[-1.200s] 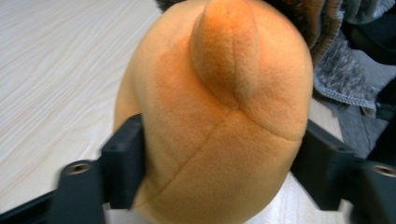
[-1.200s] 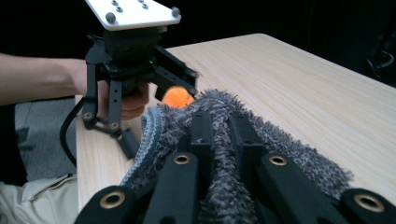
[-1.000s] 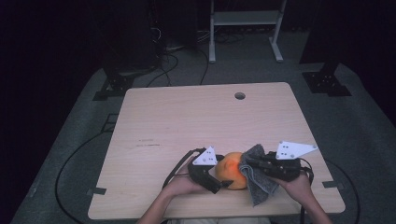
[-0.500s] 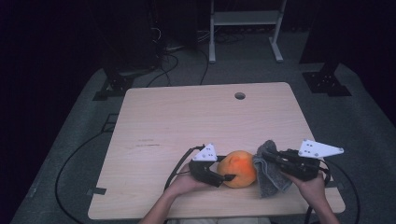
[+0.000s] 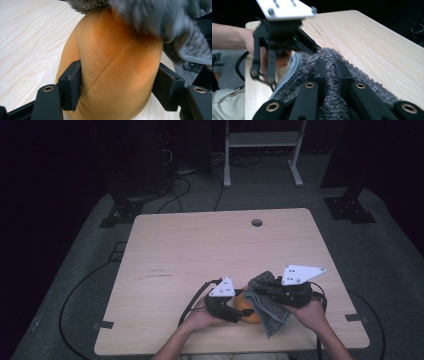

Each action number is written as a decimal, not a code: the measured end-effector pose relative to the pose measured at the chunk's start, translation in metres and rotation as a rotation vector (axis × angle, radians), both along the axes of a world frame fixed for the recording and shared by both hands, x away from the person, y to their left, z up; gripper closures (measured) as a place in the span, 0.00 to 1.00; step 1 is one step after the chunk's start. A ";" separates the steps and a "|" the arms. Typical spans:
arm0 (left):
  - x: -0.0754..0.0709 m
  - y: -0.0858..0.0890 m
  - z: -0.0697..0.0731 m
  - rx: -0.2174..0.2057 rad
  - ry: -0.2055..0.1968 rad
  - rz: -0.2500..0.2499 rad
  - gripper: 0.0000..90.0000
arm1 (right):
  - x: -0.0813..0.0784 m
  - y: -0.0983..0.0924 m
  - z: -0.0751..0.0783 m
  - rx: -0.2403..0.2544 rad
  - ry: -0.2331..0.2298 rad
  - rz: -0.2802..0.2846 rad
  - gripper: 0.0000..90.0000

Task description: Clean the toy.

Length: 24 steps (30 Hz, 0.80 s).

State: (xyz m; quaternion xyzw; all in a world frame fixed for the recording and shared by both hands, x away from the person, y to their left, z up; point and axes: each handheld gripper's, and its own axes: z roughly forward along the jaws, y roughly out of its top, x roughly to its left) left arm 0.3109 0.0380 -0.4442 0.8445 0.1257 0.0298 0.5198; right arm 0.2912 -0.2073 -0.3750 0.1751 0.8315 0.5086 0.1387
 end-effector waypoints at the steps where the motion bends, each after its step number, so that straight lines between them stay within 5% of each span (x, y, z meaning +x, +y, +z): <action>1: 0.001 0.001 0.000 0.000 0.002 -0.002 0.36 | 0.000 -0.005 -0.003 0.004 0.005 -0.012 0.90; 15: 0.006 0.004 -0.002 -0.024 0.027 -0.005 0.34 | -0.002 -0.078 -0.044 0.071 0.130 -0.186 0.90; 19: 0.006 0.003 -0.002 -0.023 0.021 0.006 0.31 | -0.003 -0.078 -0.039 0.059 0.114 -0.193 0.90; 24: 0.007 0.002 -0.001 -0.022 0.026 0.008 0.31 | -0.010 -0.059 -0.018 0.092 0.056 -0.109 0.90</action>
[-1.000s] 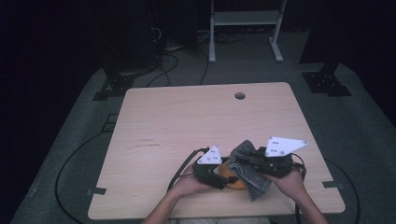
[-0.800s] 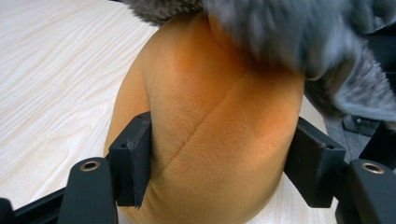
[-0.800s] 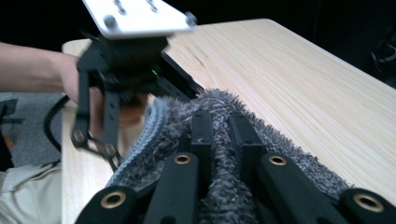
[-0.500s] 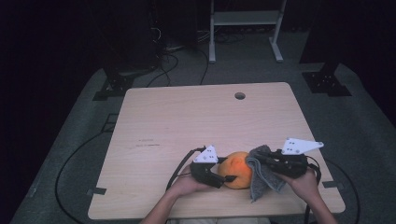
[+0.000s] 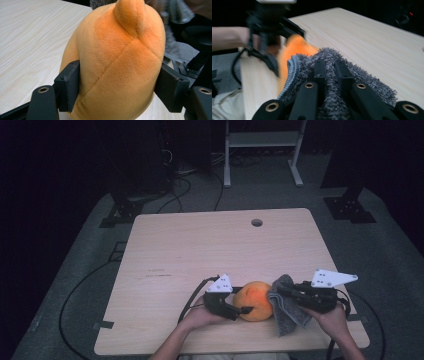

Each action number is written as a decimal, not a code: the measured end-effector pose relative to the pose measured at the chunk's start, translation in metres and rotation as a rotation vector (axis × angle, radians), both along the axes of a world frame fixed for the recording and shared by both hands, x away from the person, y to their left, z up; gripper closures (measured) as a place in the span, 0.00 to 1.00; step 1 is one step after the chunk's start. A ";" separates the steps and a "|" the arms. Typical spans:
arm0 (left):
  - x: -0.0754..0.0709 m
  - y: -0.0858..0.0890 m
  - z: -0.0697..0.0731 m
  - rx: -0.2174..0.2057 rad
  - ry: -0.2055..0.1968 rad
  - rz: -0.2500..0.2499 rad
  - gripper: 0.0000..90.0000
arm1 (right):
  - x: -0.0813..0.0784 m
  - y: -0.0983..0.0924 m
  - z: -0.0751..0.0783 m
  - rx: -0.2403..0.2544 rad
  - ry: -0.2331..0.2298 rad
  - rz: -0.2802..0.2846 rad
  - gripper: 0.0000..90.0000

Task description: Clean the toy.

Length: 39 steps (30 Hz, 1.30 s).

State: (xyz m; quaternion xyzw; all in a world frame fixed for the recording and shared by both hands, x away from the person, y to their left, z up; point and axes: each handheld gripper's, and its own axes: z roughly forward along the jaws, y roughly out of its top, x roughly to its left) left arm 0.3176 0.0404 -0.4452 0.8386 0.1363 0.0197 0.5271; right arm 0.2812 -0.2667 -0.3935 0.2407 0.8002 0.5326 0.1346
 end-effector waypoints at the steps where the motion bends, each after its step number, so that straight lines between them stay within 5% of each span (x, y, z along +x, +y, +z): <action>1: 0.000 0.000 0.000 -0.002 -0.002 0.000 0.31 | 0.000 0.005 0.003 0.006 -0.009 0.021 0.90; 8: 0.005 0.008 0.005 -0.040 0.070 -0.021 0.11 | 0.005 0.028 -0.001 0.008 0.023 0.100 0.90; 12: 0.009 0.003 0.004 0.035 0.067 -0.034 0.08 | 0.005 0.030 -0.001 0.007 0.019 0.101 0.90; 15: 0.007 -0.002 -0.001 0.060 0.042 -0.042 0.15 | 0.007 0.028 -0.002 -0.002 0.025 0.097 0.90; 21: 0.007 -0.001 0.001 0.054 0.034 -0.037 0.26 | 0.011 0.005 -0.016 0.018 0.051 0.031 0.89; 28: 0.012 -0.001 -0.001 0.036 0.073 -0.023 0.22 | 0.010 -0.030 -0.037 0.005 0.144 -0.075 0.89; 30: 0.012 0.000 -0.001 0.030 0.075 -0.023 0.22 | 0.009 -0.033 -0.037 0.008 0.135 -0.081 0.89; 35: 0.007 0.001 0.020 -0.012 -0.002 -0.003 0.39 | 0.003 -0.025 -0.015 0.048 0.056 -0.055 0.89; 39: -0.002 0.004 0.047 0.037 -0.058 0.018 0.40 | 0.003 -0.011 0.004 0.083 0.009 0.001 0.89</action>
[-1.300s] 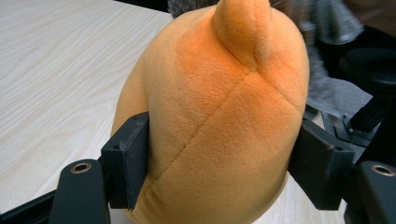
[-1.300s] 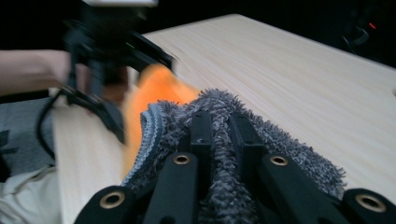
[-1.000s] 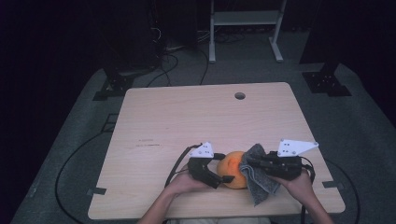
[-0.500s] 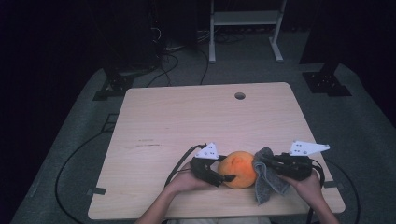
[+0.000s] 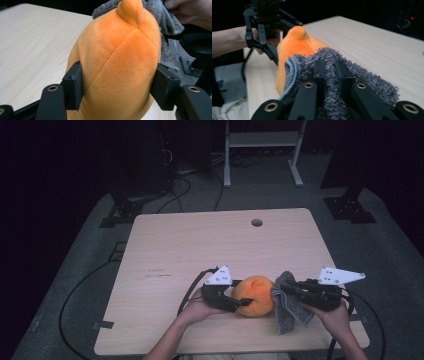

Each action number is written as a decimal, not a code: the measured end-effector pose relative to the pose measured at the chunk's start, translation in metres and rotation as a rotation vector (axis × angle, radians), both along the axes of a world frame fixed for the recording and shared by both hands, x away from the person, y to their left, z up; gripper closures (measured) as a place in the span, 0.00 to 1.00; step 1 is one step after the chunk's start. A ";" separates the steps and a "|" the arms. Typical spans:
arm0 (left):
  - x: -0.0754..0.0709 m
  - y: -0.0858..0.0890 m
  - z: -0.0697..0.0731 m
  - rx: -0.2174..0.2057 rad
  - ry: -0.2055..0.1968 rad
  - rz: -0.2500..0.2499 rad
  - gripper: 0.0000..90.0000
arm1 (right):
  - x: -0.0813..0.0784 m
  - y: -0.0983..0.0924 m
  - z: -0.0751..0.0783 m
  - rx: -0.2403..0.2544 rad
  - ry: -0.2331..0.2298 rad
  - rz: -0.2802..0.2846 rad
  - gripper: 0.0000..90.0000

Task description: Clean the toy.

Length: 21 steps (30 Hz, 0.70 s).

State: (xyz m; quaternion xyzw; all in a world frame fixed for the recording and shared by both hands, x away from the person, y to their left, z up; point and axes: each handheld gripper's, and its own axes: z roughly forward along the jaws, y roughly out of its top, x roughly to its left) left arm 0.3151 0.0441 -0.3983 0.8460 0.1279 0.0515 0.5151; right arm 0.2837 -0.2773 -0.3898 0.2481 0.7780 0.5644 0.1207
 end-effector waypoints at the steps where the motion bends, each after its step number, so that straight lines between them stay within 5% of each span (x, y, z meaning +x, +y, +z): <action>1: -0.003 0.001 0.005 0.022 -0.019 0.007 0.40 | 0.001 0.003 0.002 0.007 -0.008 0.012 0.89; 5: -0.005 0.008 0.011 0.116 -0.043 0.068 0.40 | 0.004 0.011 0.004 0.037 -0.008 0.028 0.89; 8: -0.002 0.011 0.006 0.157 -0.018 0.092 0.39 | 0.003 0.021 0.008 0.076 -0.022 0.052 0.89; 12: -0.001 0.006 0.001 0.179 0.012 0.096 0.39 | 0.006 0.042 0.014 0.079 -0.040 0.085 0.89; 16: -0.001 -0.006 -0.007 0.198 0.025 0.068 0.30 | 0.015 0.064 0.007 -0.009 -0.035 0.071 0.89; 21: 0.009 0.004 -0.013 0.133 0.019 -0.031 0.12 | 0.021 0.056 -0.009 0.013 0.007 0.046 0.89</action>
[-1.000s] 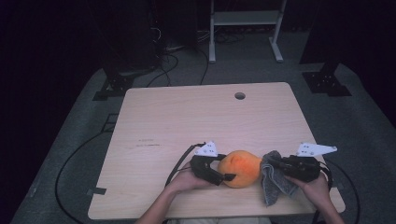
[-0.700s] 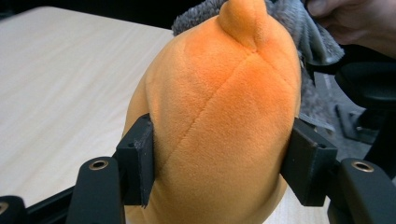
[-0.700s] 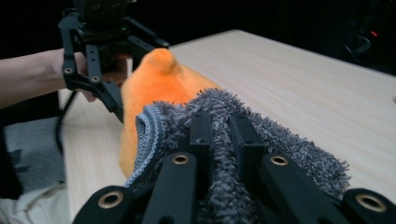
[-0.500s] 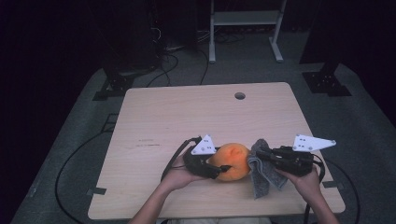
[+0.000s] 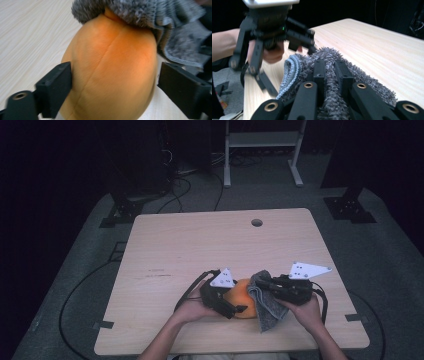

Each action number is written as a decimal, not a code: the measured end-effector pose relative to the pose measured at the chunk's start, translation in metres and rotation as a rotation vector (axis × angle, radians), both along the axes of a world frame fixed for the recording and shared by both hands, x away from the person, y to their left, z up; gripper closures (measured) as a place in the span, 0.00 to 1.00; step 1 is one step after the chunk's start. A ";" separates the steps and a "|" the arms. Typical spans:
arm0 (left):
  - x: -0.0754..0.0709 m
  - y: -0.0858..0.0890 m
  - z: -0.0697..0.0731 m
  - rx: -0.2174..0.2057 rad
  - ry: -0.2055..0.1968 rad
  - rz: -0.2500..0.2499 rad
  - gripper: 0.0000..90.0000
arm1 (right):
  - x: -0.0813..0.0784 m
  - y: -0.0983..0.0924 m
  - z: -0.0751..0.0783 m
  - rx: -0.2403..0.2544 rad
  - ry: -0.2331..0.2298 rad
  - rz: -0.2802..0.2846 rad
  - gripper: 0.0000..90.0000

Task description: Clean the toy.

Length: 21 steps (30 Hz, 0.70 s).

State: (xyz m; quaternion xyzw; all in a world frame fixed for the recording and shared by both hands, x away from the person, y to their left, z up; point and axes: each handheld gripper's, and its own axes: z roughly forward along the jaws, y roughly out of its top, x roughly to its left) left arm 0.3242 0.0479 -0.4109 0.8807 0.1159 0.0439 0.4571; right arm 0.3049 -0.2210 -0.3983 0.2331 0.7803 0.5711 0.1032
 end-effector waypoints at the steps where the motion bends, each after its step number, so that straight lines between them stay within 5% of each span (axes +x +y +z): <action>1: 0.003 0.001 -0.001 -0.002 0.000 -0.004 0.12 | -0.001 -0.002 -0.003 -0.001 0.004 -0.002 0.89; 5: 0.013 0.000 -0.011 0.010 0.040 -0.007 0.17 | -0.002 -0.011 -0.007 -0.012 0.009 -0.017 0.89; 14: 0.006 -0.008 -0.008 -0.006 0.005 0.056 0.32 | -0.010 -0.046 -0.022 -0.049 0.062 -0.106 0.90; 21: 0.004 -0.024 0.000 -0.002 0.007 0.087 0.31 | -0.024 -0.030 0.009 -0.038 -0.060 -0.075 0.90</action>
